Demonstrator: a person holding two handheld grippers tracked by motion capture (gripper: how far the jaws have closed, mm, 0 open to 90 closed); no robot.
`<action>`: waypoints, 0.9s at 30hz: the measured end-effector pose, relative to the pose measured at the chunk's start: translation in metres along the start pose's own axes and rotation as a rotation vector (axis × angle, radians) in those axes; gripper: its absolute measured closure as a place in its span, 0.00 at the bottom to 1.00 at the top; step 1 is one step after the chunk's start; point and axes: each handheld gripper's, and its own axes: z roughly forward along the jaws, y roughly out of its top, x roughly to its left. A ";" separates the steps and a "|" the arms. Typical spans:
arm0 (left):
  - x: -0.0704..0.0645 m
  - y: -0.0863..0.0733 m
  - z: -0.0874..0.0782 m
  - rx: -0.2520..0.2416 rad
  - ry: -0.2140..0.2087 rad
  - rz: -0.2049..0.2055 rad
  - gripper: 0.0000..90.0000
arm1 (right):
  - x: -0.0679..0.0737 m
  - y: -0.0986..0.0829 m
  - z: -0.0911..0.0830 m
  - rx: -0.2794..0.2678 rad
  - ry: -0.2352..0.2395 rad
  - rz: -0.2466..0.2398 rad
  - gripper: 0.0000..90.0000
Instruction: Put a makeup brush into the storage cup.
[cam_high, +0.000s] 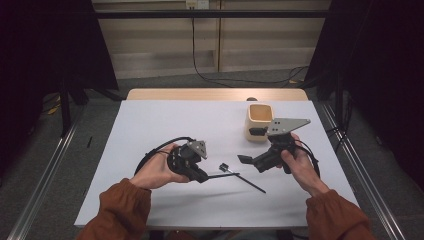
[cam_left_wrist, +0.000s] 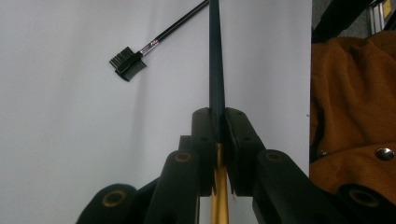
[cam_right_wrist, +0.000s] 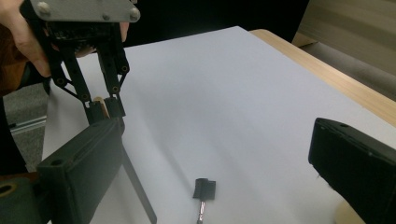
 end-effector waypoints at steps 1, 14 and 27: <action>0.000 0.000 0.000 0.003 -0.002 0.001 0.93 | 0.000 0.001 0.003 0.012 0.007 -0.003 0.04; 0.000 0.001 0.000 0.001 0.004 -0.002 0.93 | 0.002 0.002 0.017 0.205 0.189 -0.098 0.04; -0.001 0.002 0.004 0.032 -0.016 0.016 0.93 | 0.003 0.002 0.032 0.434 0.258 -0.138 0.15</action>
